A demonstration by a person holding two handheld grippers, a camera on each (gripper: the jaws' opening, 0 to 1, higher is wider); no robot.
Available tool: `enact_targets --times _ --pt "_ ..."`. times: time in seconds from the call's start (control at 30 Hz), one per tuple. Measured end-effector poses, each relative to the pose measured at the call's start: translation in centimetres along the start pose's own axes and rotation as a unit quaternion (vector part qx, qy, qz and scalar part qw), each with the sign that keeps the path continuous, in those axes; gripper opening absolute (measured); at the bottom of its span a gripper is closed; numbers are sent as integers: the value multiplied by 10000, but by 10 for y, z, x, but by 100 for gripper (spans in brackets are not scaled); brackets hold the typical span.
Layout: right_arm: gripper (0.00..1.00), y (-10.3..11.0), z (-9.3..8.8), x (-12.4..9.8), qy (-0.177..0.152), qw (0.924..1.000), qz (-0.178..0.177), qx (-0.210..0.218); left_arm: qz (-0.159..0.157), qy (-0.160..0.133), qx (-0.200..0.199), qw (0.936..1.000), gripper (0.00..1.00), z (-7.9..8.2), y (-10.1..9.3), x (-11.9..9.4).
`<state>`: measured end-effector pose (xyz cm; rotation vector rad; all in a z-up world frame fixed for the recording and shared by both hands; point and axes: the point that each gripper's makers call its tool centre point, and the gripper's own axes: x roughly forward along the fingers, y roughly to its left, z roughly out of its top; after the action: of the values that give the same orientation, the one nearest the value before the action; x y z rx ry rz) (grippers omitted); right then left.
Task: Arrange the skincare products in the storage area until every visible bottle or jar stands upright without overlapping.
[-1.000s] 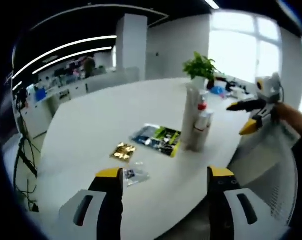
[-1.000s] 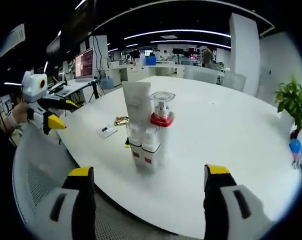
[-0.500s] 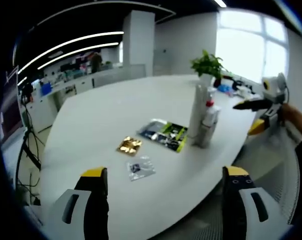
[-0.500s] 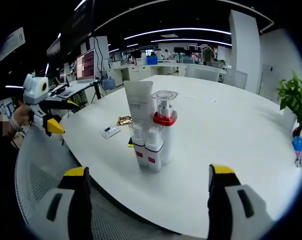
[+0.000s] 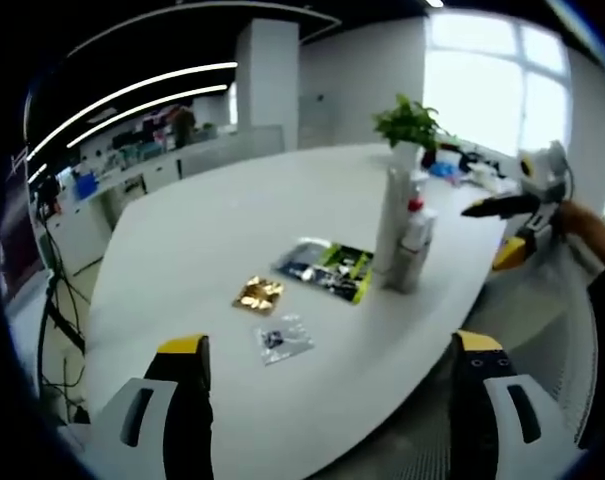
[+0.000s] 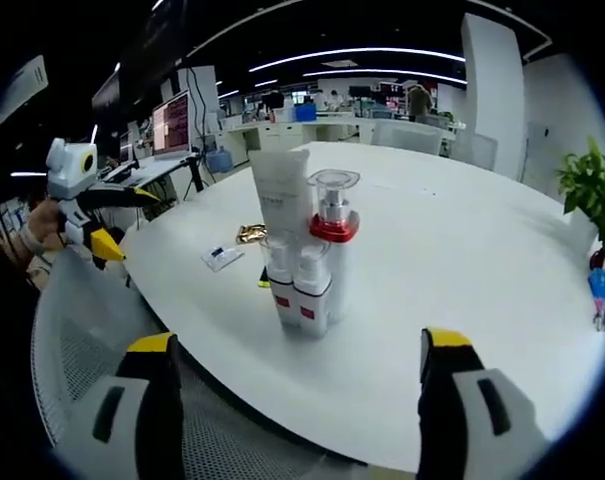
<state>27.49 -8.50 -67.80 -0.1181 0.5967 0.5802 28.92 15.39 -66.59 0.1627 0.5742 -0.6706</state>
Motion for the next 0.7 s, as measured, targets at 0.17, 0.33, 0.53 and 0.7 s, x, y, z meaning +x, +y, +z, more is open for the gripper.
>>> enact_targets --times 0.17,0.33,0.53,0.7 --pt "100 -8 -1 -3 -4 9999 -95 -68 -42 3 136 9999 97 2 -2 6" --pt "100 -12 -4 1 126 9999 -32 -102 -28 -75 193 9998 97 6 1 6" --pt "100 -11 -3 7 122 9999 64 -23 -110 -73 111 9999 97 4 6 9" --pt "100 -8 -4 12 86 9999 101 55 -159 49 188 9997 97 1 8 15"
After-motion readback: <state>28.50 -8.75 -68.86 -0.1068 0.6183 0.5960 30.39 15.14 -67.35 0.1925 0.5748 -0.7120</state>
